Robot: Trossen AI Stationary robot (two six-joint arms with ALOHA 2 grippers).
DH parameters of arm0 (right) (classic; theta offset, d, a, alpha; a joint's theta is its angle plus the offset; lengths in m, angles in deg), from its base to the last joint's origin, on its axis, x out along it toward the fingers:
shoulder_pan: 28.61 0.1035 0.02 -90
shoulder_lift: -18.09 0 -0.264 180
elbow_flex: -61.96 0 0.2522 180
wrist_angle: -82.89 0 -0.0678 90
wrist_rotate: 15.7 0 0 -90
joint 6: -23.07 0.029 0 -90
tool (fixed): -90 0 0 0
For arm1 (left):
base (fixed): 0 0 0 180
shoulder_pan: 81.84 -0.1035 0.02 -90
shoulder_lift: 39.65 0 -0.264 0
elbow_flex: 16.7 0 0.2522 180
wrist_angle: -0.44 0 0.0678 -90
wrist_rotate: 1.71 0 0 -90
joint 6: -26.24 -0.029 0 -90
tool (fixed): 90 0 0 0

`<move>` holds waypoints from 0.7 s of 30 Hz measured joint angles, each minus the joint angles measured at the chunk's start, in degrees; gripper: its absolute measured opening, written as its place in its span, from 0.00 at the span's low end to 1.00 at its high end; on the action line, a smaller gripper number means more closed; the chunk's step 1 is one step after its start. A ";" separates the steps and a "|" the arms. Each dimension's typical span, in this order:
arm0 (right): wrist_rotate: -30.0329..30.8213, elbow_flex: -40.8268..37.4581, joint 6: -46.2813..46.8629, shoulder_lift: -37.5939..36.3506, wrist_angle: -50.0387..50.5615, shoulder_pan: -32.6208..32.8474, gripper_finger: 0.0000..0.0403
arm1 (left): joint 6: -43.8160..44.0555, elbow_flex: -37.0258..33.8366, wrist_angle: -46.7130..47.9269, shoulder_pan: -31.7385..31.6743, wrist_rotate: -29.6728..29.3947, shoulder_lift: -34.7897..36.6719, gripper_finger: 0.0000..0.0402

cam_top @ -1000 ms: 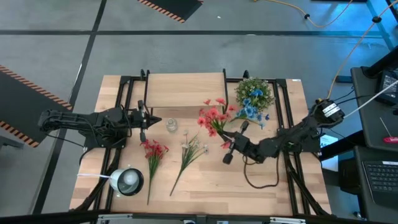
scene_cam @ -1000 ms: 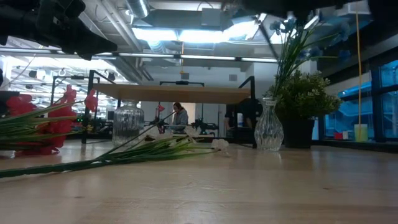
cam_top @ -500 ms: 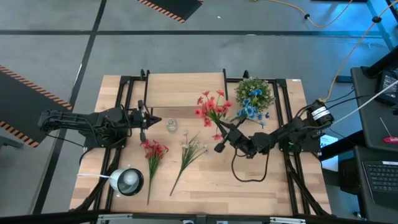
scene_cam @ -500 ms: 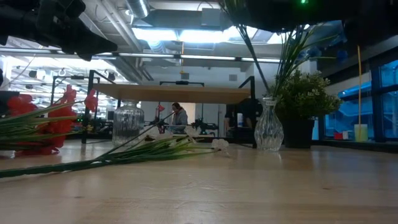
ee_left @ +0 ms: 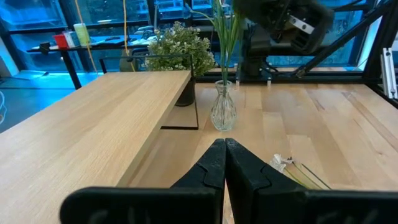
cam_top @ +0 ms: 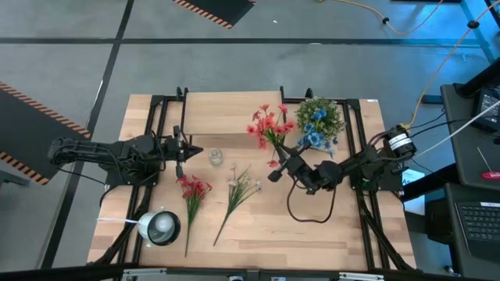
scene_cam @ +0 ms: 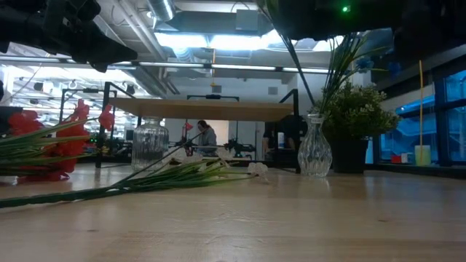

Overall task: Pick and place flowers into a vace then onto a shelf
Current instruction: Put the orange flowers into the right transparent vase

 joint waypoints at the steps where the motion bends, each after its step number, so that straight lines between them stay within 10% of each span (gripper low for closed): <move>1: -0.03 -0.06 0.01 0.00 -0.02 -0.42 0.02 | -0.01 0.00 0.01 0.00 0.00 0.00 0.01; 21: -4.24 -2.96 3.76 0.00 -0.97 -4.87 0.02 | -0.04 0.00 0.01 0.00 0.00 0.01 0.01</move>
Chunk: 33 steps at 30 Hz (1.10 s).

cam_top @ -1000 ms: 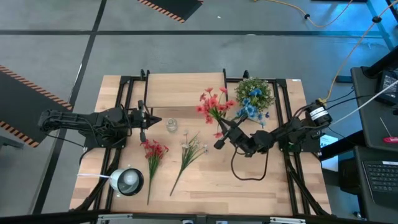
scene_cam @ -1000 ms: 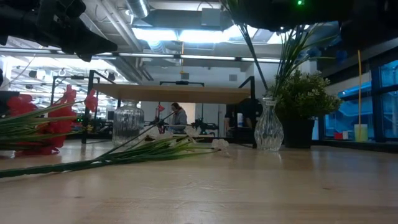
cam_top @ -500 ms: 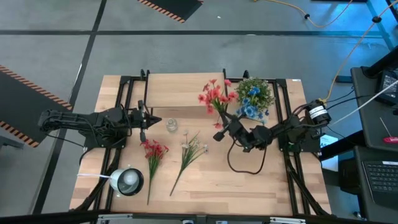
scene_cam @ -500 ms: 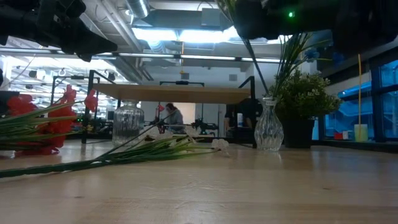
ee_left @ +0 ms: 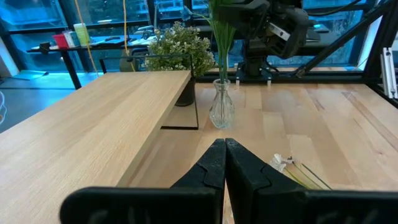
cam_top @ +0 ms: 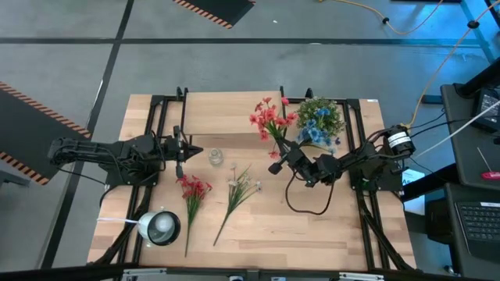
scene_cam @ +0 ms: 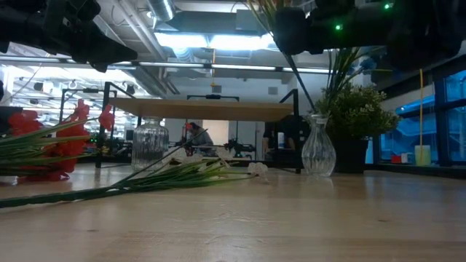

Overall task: Pick and place flowers into a vace then onto a shelf
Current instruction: Put the orange flowers into the right transparent vase

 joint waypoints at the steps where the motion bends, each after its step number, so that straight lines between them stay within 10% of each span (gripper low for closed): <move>1: -0.58 0.25 0.00 0.00 0.09 0.01 0.02 | 0.00 -0.02 0.00 0.00 0.00 0.00 0.01; 33: 1.68 -3.10 0.02 -0.02 -0.01 0.02 0.02 | -0.02 0.00 0.02 0.00 0.00 -0.01 0.01</move>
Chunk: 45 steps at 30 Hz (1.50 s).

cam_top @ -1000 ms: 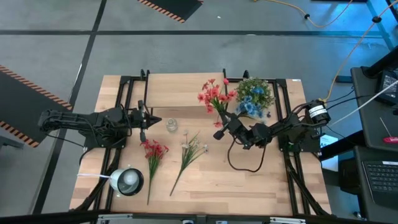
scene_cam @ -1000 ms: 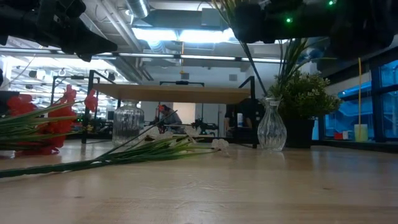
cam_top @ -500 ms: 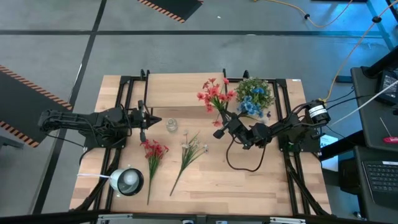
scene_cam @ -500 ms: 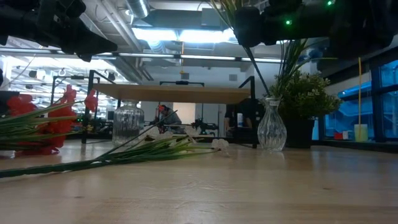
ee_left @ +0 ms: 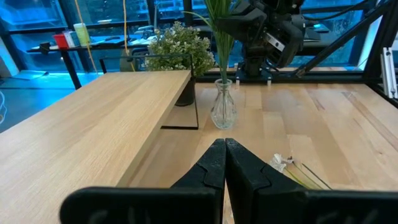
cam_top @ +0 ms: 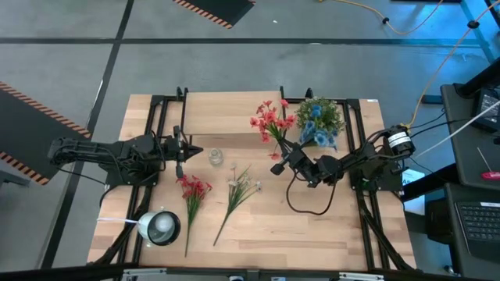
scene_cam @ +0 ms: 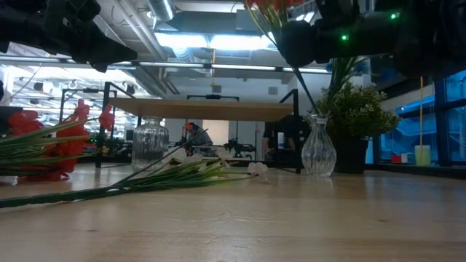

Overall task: Pick and place flowers into a vace then onto a shelf
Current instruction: Put the orange flowers into the right transparent vase

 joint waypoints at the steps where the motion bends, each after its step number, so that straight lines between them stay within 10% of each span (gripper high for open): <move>1: -0.02 0.00 0.00 0.00 0.00 0.00 0.02 | 0.00 0.00 0.00 0.00 -0.02 0.02 0.01; 45: 4.62 0.02 7.36 5.31 0.02 -1.77 0.14 | 0.00 0.00 0.01 0.01 -0.02 0.01 0.01</move>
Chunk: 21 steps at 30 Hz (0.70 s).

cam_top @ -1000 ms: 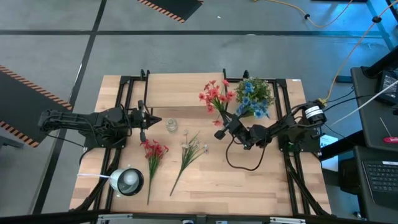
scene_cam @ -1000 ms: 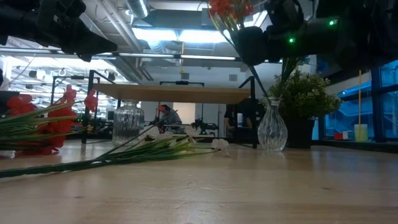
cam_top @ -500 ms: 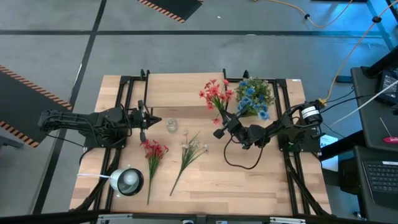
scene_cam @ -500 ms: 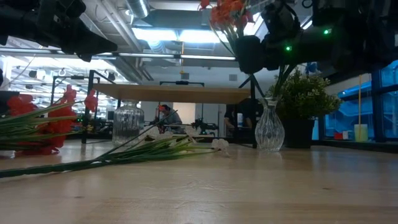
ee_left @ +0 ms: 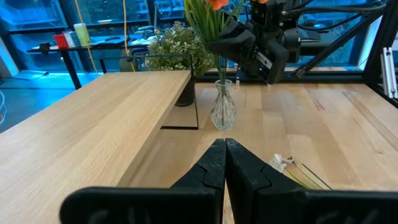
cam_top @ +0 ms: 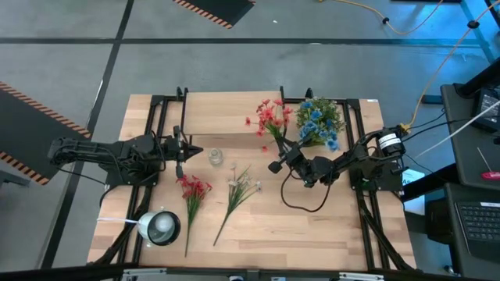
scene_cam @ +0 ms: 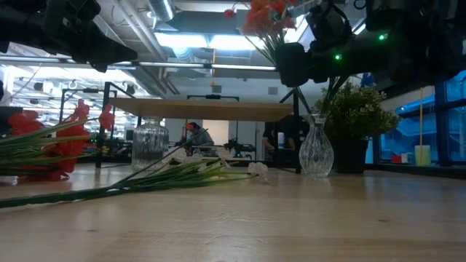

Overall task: Pick and place flowers into a vace then onto a shelf
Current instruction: Put the orange flowers into the right transparent vase

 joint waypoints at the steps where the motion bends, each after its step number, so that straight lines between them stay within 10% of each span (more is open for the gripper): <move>1: 0.07 0.00 -0.04 0.00 0.00 0.00 0.15 | 0.00 0.00 -0.01 0.01 0.00 0.00 0.01; 21: 2.38 1.70 -1.50 -0.28 -0.01 0.31 0.20 | 0.00 0.00 -0.01 0.00 0.00 0.01 0.01</move>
